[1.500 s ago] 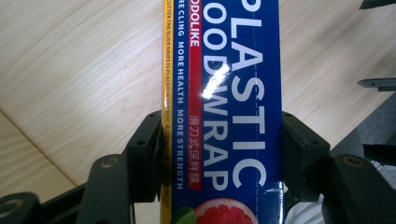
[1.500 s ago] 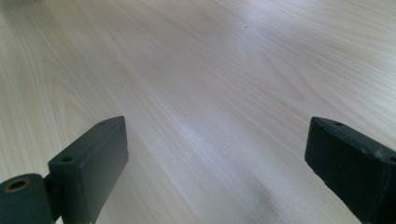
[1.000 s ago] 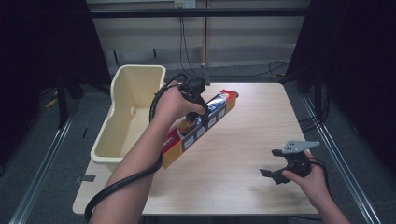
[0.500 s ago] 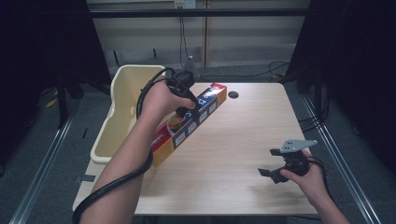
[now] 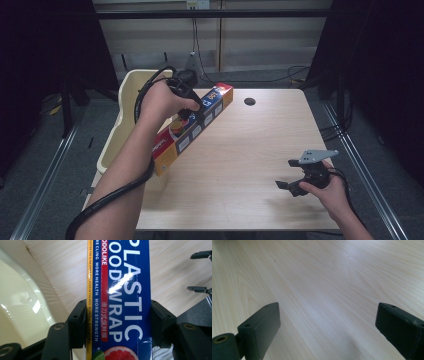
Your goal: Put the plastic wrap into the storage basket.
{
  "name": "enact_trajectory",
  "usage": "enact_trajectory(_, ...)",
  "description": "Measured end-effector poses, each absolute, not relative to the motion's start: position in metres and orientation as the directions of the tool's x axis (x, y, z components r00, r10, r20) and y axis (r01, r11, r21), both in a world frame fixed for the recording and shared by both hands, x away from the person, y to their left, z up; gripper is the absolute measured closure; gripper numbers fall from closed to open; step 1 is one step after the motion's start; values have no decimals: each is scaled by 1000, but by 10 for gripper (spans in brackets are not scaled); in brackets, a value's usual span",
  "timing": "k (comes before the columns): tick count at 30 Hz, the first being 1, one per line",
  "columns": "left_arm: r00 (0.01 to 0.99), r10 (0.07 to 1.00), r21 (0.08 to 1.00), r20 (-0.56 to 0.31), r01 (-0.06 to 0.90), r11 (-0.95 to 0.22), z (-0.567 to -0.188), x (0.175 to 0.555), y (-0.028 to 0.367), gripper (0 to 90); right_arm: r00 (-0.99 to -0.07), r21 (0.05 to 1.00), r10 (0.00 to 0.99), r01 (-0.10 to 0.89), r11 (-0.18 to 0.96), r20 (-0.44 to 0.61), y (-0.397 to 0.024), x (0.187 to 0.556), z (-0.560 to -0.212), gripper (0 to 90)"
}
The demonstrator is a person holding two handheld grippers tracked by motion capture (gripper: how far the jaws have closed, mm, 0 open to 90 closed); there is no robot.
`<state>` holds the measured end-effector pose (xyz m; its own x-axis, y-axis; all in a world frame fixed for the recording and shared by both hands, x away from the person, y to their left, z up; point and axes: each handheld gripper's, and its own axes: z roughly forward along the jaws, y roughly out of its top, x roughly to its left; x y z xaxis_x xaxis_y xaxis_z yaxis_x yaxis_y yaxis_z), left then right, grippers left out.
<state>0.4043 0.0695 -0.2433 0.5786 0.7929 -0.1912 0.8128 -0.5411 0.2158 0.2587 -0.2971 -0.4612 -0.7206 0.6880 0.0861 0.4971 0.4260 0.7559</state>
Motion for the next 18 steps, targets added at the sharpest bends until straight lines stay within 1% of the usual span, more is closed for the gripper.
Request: enact_trajectory(18,522,829,223,-199,848,-481,-232,406,96,412,-721,753,688,501,427,89,-296,259,-462,58)
